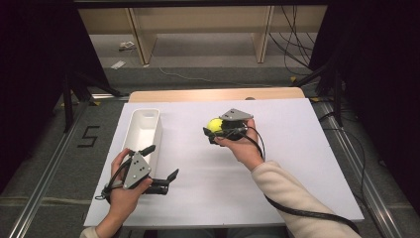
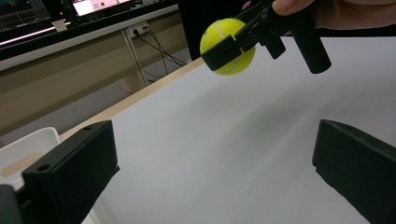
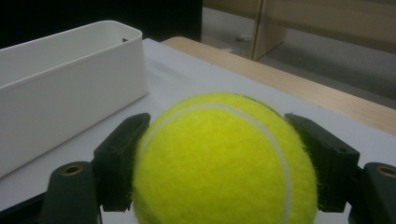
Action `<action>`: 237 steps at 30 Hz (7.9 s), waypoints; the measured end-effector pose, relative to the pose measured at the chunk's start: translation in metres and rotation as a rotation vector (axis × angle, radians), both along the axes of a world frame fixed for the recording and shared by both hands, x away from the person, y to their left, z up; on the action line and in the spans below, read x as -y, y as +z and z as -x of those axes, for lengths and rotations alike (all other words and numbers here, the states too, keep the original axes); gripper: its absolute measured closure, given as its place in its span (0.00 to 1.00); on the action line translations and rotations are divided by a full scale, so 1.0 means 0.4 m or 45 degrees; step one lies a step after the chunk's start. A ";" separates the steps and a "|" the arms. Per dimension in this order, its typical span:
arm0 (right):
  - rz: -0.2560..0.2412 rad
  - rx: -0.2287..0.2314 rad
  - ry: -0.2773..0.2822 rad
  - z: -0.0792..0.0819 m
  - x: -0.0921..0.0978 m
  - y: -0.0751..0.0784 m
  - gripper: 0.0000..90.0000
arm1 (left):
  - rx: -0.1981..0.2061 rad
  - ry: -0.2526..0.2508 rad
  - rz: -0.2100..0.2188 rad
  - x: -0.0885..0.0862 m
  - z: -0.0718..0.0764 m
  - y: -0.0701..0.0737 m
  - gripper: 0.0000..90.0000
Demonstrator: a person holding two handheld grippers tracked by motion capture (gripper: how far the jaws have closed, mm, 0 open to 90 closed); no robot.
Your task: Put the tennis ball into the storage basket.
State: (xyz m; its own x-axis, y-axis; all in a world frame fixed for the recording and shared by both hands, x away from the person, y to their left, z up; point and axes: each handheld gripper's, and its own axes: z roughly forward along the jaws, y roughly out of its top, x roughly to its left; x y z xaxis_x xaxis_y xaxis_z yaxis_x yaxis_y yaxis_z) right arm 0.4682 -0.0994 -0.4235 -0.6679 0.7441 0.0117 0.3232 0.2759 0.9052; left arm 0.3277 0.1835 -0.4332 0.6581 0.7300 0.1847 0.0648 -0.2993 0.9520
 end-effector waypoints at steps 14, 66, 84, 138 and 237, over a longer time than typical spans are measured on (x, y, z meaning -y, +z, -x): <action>0.005 0.000 0.024 0.008 -0.012 0.000 0.29 | 0.001 0.000 0.001 0.000 0.000 0.000 0.00; 0.011 -0.008 0.105 0.037 -0.056 0.000 0.29 | 0.006 -0.006 -0.001 0.001 0.001 0.002 0.00; 0.011 -0.013 0.113 0.043 -0.065 0.005 0.29 | 0.014 -0.012 -0.005 0.002 0.004 0.004 0.00; 0.004 -0.002 0.173 0.038 -0.132 0.038 0.29 | 0.015 -0.016 -0.005 0.001 0.004 0.005 0.00; 0.014 0.019 0.264 0.010 -0.298 0.077 0.29 | 0.017 -0.026 -0.008 0.005 0.009 0.006 0.00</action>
